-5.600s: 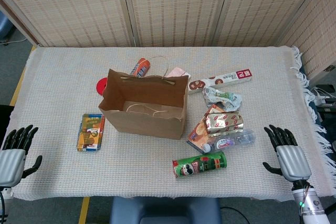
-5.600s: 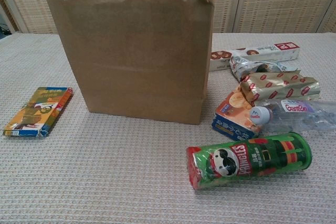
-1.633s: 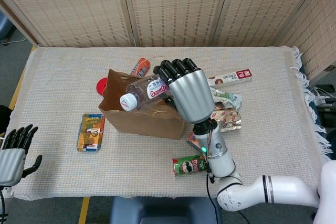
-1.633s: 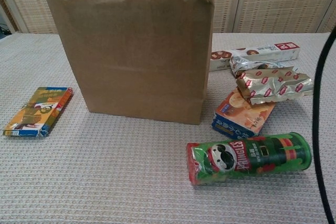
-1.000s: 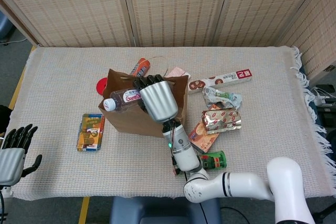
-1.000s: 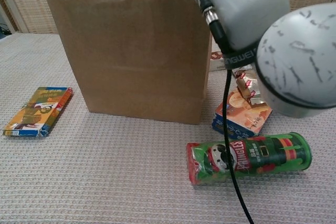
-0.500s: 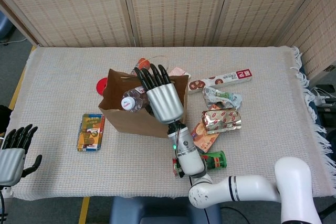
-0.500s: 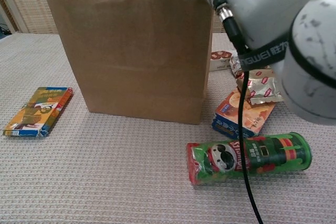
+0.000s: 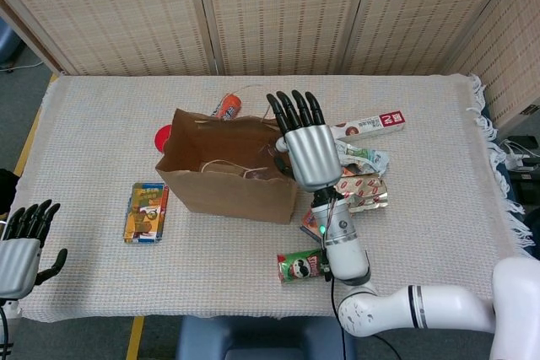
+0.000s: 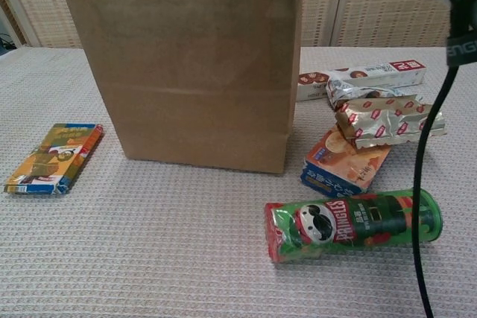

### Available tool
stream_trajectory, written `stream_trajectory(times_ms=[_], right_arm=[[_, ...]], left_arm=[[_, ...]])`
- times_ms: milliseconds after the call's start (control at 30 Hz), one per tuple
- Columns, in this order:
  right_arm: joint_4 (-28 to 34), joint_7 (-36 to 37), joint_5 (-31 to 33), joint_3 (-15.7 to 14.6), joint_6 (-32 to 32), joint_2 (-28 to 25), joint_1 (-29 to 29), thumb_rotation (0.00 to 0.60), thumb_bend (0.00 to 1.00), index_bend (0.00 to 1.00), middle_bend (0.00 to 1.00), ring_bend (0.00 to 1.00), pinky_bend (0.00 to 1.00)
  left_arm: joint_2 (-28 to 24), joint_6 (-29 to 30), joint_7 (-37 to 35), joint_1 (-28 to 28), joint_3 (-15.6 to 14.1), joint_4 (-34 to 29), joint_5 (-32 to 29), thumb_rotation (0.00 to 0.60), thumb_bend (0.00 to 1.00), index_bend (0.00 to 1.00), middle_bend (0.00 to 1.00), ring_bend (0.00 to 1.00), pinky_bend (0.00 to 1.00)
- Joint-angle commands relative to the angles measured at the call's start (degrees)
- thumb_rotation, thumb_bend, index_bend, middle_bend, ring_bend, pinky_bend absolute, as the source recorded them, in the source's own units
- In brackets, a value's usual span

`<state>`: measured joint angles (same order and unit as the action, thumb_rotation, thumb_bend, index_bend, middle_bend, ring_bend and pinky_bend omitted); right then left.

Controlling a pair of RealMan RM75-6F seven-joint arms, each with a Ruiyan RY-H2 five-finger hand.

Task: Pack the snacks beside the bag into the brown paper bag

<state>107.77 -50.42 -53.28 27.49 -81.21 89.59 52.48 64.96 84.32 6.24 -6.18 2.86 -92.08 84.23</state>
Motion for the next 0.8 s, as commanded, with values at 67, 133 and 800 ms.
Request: stream_trajectory(times_ms=[67,133,800], right_arm=[[3.43,1.96,-1.22,-1.86,-1.46,-7.35,-5.09,0.6,0.11,0.0,0.06,0.0,0.06],[4.43,2.24,1.21,-2.63,-1.52,-10.96,-7.68,0.6,0.11,0.0,0.06,0.0,0.06],[-7.18,4.73,18.07,-16.43,17.34,-14.71,-11.24,0.6,0.0,0.0,0.06,0.0,0.03]], left_arm=[[0.0,0.06,-0.07,0.06,-0.01,0.01,-0.02,0.6,0.39,0.03,0.0,0.0,0.0],[0.01,0.11,-0.04,0.08,-0.04,0.02,0.05,0.6,0.39,0.03,0.0,0.0,0.0],[0.11,-0.12,0.73,-0.16,0.19,-0.33,-0.19,0.6,0.39,0.03,0.0,0.0,0.0]])
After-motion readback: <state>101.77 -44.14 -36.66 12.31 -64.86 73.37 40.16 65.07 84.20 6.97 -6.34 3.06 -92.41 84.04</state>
